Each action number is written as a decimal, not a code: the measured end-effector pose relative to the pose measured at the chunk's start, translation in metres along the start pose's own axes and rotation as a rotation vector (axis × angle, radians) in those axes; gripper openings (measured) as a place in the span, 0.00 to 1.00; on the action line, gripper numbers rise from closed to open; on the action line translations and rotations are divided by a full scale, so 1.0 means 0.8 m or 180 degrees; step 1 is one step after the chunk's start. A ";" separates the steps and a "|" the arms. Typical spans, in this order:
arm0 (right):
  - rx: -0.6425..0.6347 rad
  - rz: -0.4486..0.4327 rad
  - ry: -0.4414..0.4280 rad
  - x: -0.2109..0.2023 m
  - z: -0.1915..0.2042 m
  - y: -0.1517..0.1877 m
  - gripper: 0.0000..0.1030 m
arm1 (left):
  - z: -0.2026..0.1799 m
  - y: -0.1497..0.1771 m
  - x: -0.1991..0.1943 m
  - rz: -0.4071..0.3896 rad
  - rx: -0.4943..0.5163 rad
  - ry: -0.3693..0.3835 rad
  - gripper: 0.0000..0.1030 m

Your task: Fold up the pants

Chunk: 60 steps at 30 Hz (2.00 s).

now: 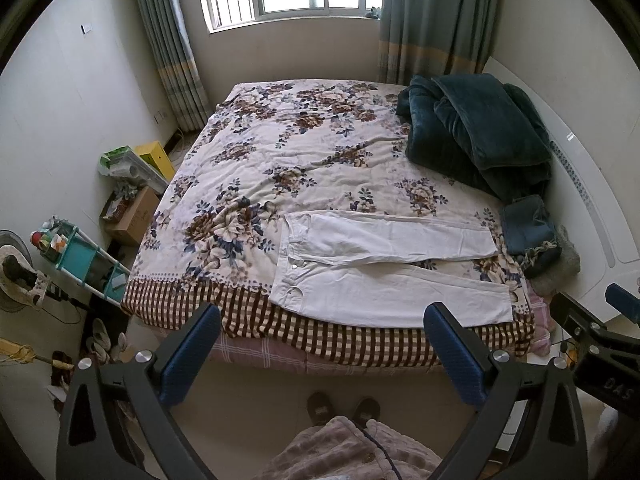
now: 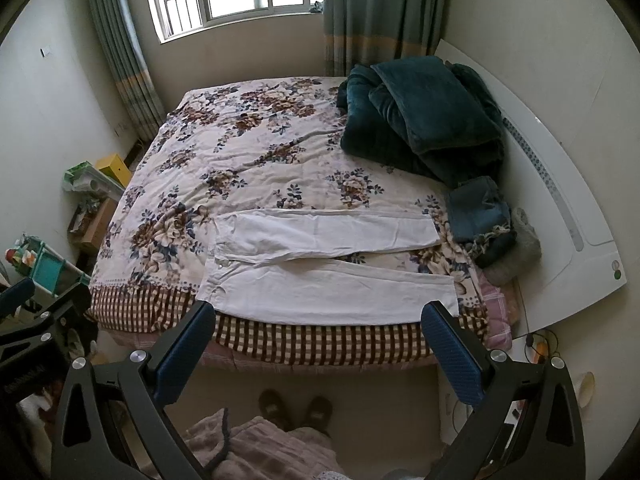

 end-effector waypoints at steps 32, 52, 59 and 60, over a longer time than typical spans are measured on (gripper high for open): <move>0.0355 0.0370 0.0565 0.425 -0.072 0.033 1.00 | -0.049 0.011 0.367 0.0327 0.0074 -0.0064 1.00; -0.0361 0.1023 0.0499 0.938 -0.243 0.057 1.00 | -0.191 0.074 0.765 0.1081 0.0547 -0.0231 1.00; -0.1279 0.1576 0.0391 1.107 -0.235 0.117 1.00 | -0.221 0.119 0.905 0.1676 0.1259 -0.0295 1.00; -0.1377 0.1644 0.0369 1.123 -0.234 0.124 1.00 | -0.227 0.125 0.927 0.1704 0.1420 -0.0252 1.00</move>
Point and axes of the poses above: each gripper's, at about its wrist camera, not at the fingertips, and x roughly the way its jaws point, z to its left, y to its underside, the point moved 6 cm from there along x, roughly the way its jaws point, and after that the axes turned 15 degrees about -z, right-handed, at the moved point
